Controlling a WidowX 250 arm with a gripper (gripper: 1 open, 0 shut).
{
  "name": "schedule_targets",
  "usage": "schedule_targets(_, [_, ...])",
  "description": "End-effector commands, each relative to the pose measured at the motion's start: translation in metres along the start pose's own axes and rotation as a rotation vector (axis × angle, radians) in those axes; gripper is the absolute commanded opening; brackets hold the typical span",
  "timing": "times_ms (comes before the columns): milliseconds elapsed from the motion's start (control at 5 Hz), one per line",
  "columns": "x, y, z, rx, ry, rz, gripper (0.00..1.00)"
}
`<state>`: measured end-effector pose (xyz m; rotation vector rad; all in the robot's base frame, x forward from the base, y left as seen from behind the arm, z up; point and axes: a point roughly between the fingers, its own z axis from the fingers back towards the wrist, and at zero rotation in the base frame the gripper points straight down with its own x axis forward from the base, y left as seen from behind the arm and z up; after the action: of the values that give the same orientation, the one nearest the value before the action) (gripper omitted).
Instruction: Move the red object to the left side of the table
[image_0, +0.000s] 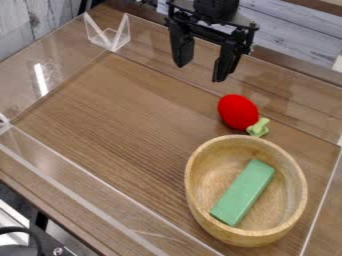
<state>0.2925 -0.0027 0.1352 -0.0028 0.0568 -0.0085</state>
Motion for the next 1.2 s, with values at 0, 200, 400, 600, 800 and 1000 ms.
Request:
schedule_targets(0, [0.000,-0.007,-0.013,-0.012,0.027,0.092,1.00])
schedule_targets(200, [0.008,-0.031,-0.029,-0.038,0.013,0.229,1.00])
schedule_targets(400, [0.021,-0.053,-0.041,-0.067,-0.008,0.330,1.00])
schedule_targets(600, [0.034,-0.060,-0.048,-0.089,-0.022,0.392,1.00])
schedule_targets(800, [0.042,-0.055,-0.053,-0.106,-0.036,0.509,1.00])
schedule_targets(1000, [0.054,-0.050,-0.051,-0.119,-0.054,0.645,1.00])
